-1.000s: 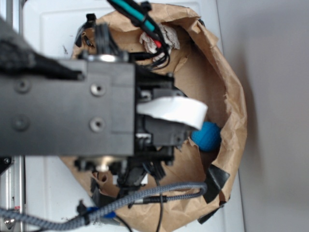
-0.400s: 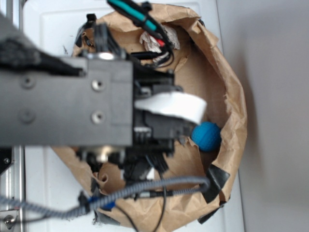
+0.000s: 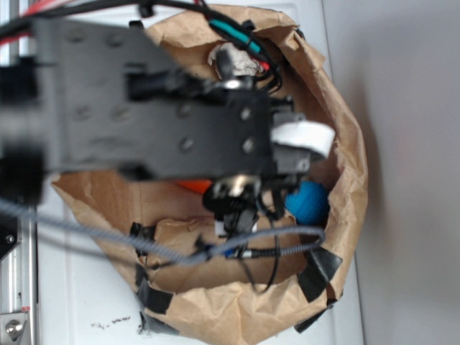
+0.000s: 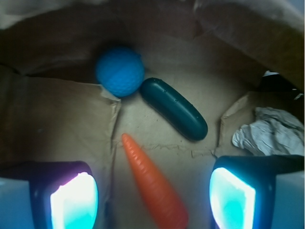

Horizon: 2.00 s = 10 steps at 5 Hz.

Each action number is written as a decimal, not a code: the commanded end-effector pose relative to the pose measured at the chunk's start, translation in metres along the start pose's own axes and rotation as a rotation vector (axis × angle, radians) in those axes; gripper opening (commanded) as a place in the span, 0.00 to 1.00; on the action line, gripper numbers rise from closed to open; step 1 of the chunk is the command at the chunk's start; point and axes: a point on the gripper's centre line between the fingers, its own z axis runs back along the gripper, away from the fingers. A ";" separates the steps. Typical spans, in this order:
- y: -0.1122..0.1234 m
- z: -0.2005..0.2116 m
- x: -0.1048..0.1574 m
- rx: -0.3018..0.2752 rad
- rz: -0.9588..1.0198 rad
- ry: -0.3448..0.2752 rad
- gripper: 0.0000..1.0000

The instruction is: Grab the blue ball.

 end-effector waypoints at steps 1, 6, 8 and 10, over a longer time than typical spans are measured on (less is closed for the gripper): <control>-0.007 -0.012 0.059 0.010 0.038 -0.055 1.00; -0.015 0.024 0.051 -0.158 -0.006 -0.101 1.00; -0.023 0.030 0.047 -0.187 -0.028 -0.203 1.00; -0.031 0.011 0.055 -0.164 -0.029 -0.233 1.00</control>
